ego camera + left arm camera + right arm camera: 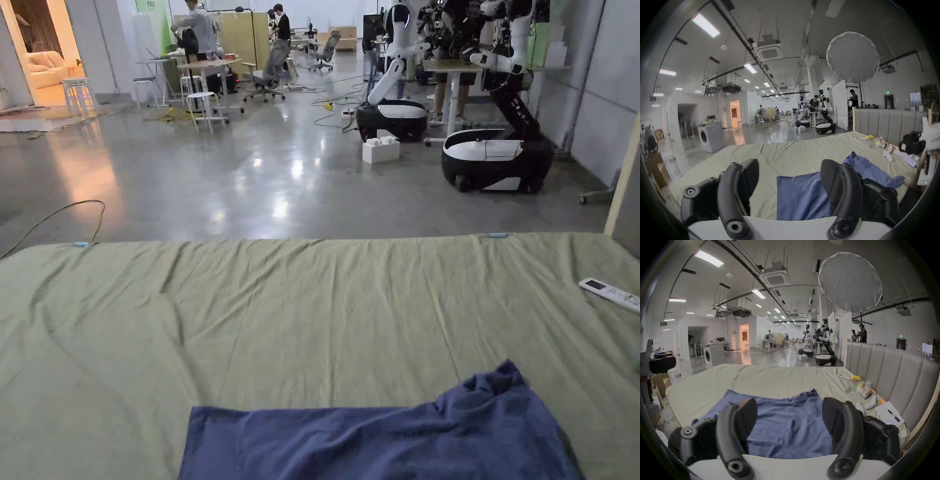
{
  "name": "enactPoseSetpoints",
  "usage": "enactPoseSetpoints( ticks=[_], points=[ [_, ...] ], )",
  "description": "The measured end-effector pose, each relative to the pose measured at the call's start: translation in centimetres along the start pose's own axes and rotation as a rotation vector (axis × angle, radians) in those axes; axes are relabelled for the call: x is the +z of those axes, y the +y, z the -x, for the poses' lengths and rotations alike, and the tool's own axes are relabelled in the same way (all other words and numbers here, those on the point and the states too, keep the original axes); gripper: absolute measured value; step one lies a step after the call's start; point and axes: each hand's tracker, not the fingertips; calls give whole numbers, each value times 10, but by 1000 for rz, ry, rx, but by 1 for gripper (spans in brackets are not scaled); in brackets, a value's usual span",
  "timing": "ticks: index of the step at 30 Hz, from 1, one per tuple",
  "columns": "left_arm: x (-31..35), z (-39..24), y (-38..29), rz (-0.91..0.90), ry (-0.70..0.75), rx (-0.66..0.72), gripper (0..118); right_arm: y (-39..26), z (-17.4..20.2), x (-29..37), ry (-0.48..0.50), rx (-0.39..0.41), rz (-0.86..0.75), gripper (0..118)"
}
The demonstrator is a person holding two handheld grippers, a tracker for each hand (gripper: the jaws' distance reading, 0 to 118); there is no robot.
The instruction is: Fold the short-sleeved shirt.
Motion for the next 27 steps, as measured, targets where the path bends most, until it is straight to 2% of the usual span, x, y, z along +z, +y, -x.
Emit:
enactPoseSetpoints(
  ticks=[2, 3, 4, 5, 6, 8, 10, 11, 12, 27],
  points=[
    [5, -3, 3, 4, -12, -6, 43, 4, 1, 4, 7, -28, 6, 36],
    [7, -3, 6, 8, -13, -1, 24, 6, 1, 5, 6, -36, 0, 20],
    [8, -2, 7, 17, -25, 16, 11, 8, 1, 6, 2, -45, -4, 12],
    [8, -2, 7, 16, -32, 28, 11, 7, 1, 7, -9, -54, -1, 6],
    [10, -1, 7, 15, -31, 37, 2, 8, 0, 9, -11, -46, -14, 2],
    [11, 2, 8, 25, -51, 60, 0, 8, -1, 9, -16, -76, 4, 0],
    [12, 2, 8, 1, -9, 56, 0, 7, -4, 10, -17, -82, -6, 0],
    [10, 4, 10, 16, -20, 53, 0, 3, -6, 9, -14, -120, 22, 0],
    [10, 3, 9, 18, -19, 55, 0, 4, -6, 9, -24, -101, 8, 0],
    [7, 4, 3, 44, -54, 88, 0, 5, -5, 10, -33, -100, 16, 0]
  ],
)
